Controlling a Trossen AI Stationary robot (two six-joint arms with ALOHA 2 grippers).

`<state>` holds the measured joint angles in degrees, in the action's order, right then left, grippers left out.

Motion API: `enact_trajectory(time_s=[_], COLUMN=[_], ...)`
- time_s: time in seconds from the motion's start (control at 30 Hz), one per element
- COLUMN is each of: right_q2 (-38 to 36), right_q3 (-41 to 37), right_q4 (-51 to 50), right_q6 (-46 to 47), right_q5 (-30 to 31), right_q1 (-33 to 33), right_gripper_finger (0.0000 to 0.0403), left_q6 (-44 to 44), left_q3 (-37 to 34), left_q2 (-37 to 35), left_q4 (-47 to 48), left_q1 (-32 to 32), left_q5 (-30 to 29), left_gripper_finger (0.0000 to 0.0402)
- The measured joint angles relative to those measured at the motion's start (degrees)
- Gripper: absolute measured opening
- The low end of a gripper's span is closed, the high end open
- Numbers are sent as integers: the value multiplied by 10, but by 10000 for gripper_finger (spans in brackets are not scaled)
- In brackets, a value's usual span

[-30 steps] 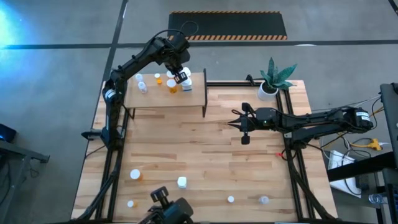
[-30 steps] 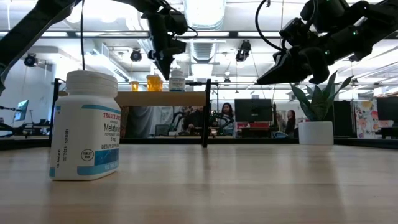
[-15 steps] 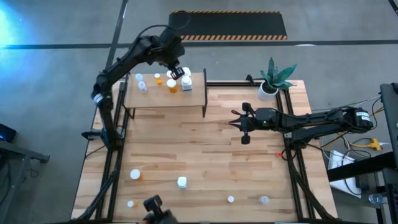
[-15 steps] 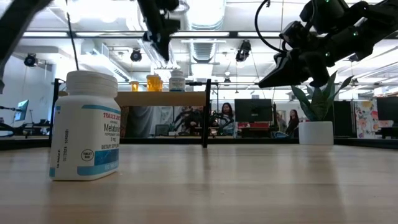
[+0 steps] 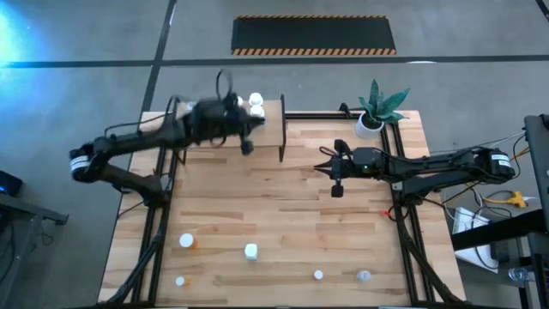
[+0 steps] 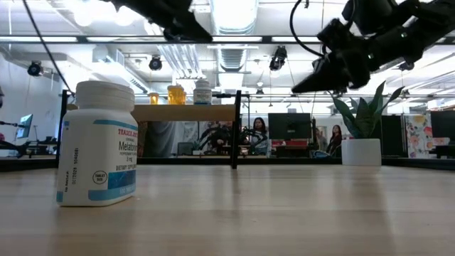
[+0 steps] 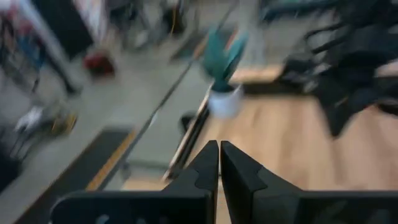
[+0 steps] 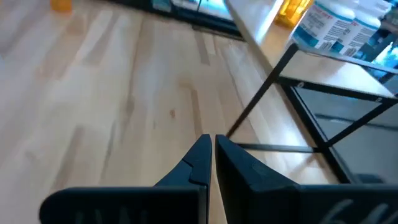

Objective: Pick and place medicine bottles onto shelf by color
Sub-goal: Put the right small orange pill bottle aligned with the other small orange pill bottle on the shelf

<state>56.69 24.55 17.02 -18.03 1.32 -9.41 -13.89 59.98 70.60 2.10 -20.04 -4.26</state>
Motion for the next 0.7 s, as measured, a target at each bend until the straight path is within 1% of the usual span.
enact_trajectory(time_s=[0.1, 0.23, 0.3, 0.4, 0.53, 0.6, 0.7], right_q2=[0, 1, 5, 18, 63, 95, 147], right_q3=[19, 73, 97, 121, 147, 163, 192], right_q4=[-29, -170, -220, -236, -236, -235, -235], right_q6=[40, 84, 111, 159, 181, 187, 190], right_q5=[-4, -22, -22, -14, -13, -13, -13], right_q1=[7, 33, 53, 80, 106, 114, 121], right_gripper_finger=[13, 13, 13, 13, 20, 37, 73], left_q6=[0, 1, 1, 1, 2, 5, 16], left_q3=[-118, -252, -306, -366, -411, -419, -426], left_q2=[-36, -60, -60, -58, -59, -61, -62], left_q4=[-156, -336, -414, -498, -557, -557, -556], left_q1=[37, 79, 96, 114, 127, 131, 134], left_q5=[10, 10, 10, 10, 10, 10, 10], left_gripper_finger=[0, 0, 0, 0, 0, 0, 0])
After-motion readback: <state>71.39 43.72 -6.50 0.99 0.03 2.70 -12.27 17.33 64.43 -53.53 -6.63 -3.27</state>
